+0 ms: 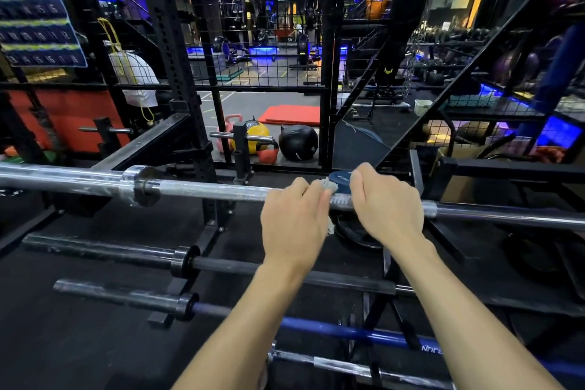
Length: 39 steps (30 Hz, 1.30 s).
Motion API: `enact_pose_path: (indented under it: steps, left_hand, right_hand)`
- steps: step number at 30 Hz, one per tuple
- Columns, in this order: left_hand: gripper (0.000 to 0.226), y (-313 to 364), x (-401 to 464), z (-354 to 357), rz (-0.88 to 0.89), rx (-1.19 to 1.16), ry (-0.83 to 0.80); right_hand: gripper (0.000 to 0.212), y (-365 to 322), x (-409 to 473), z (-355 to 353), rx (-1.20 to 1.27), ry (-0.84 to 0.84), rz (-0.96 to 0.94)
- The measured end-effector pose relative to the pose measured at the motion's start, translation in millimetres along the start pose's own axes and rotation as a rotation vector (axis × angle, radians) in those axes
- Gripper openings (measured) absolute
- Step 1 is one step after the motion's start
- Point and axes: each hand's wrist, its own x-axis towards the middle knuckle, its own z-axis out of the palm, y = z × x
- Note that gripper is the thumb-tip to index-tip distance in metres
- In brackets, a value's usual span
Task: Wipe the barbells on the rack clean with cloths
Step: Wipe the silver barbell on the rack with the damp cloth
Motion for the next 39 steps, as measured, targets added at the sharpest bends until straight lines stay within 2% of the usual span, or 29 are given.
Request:
enact_pose_path:
  steps: [2,4,6,10,13,15,18,20,22,25,27,28,31,33,36,39]
  left_hand:
    - [0.043,0.6,7.2,-4.1,0.027,0.042,-0.048]
    - [0.043,-3.1,8.7,-9.9,0.028,0.029,-0.104]
    - [0.037,-5.3,7.2,-14.9,0.008,-0.028,-0.153]
    - [0.03,2.4,-7.4,-28.7,-0.095,-0.391,-0.23]
    - [0.022,13.9,-23.3,-35.6,-0.255,-0.637,-0.236]
    - [0.027,16.8,-30.7,-39.2,-0.353,-0.756,-0.273]
    - [0.032,18.4,-35.5,-44.8,-0.399,-1.044,-0.399]
    - [0.034,13.3,-35.4,-45.5,-0.432,-1.236,-0.483]
    - [0.042,8.0,-33.7,-45.3,-0.426,-1.288,-0.517]
    - [0.035,-2.1,-34.3,-39.8,-0.35,-1.015,-0.406]
    - [0.036,-10.0,-35.4,-34.2,-0.376,-0.832,-0.357]
    - [0.041,-13.4,-35.1,-31.9,-0.388,-0.769,-0.381]
    - [0.058,-18.1,-32.6,-33.1,-0.377,-0.588,-0.512]
    - [0.065,-21.8,-30.6,-34.7,-0.346,-0.449,-0.524]
    - [0.078,-25.2,-32.4,-32.7,-0.293,-0.254,-0.508]
    - [0.085,-24.9,-33.6,-30.3,-0.308,-0.252,-0.545]
  right_hand:
    - [0.022,1.8,-2.5,-6.2,0.302,0.025,0.027]
    - [0.023,-5.5,-15.6,-14.1,0.573,0.056,0.069]
    - [0.028,-17.5,-40.9,-18.5,0.683,0.059,0.094]
    - [0.024,-37.9,-85.0,-25.4,0.84,0.061,0.126]
    - [0.016,-45.4,-86.7,-42.4,1.082,-0.039,0.281]
    - [0.025,-45.6,-86.6,-53.5,1.118,-0.095,0.321]
    - [0.034,-41.6,-88.0,-65.8,1.123,-0.151,0.338]
    - [0.03,-35.3,-85.9,-69.7,1.05,-0.131,0.344]
    - [0.022,-26.4,-79.3,-75.9,0.896,-0.119,0.293]
    - [0.008,-10.2,-55.9,-101.1,0.556,-0.028,0.144]
    - [0.008,6.3,-32.9,-119.1,0.415,0.045,0.138]
    - [0.009,14.7,-21.1,-124.5,0.357,0.049,0.157]
    - [0.014,27.2,-1.0,-117.0,0.168,-0.104,0.191]
    - [0.017,23.5,-3.8,-101.8,0.096,-0.22,0.17]
    - [0.024,17.1,-12.1,-88.3,-0.061,-0.263,0.141]
    - [0.022,12.0,-14.4,-92.6,-0.228,-0.29,0.235]
